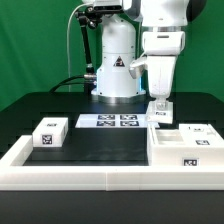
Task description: Assemble cabinet
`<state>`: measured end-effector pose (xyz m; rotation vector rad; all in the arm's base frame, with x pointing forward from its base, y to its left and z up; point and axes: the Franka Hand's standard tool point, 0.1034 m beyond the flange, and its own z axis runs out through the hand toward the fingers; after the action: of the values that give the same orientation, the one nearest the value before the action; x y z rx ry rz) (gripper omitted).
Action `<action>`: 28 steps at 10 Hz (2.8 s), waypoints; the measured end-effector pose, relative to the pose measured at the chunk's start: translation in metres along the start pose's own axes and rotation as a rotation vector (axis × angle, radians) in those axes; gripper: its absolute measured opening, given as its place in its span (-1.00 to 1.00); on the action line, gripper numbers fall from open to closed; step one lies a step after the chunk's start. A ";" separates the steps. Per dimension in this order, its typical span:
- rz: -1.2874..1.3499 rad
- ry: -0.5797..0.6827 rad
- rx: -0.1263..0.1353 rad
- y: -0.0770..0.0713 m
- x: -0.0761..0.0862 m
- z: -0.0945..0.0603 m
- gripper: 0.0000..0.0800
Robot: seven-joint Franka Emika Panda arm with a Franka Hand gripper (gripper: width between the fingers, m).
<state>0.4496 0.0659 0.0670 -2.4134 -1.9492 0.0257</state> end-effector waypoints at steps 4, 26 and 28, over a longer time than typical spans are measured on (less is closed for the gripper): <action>0.007 0.004 0.006 0.006 0.000 0.006 -0.82; -0.127 0.013 0.011 0.040 0.006 0.008 -0.82; -0.129 0.018 0.010 0.057 0.011 0.008 -0.82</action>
Offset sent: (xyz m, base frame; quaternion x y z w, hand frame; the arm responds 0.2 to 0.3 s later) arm 0.0000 0.0000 0.0000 0.0000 0.0000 0.0000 1.0000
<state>0.5076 0.0647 0.0564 -2.2682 -2.0870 0.0095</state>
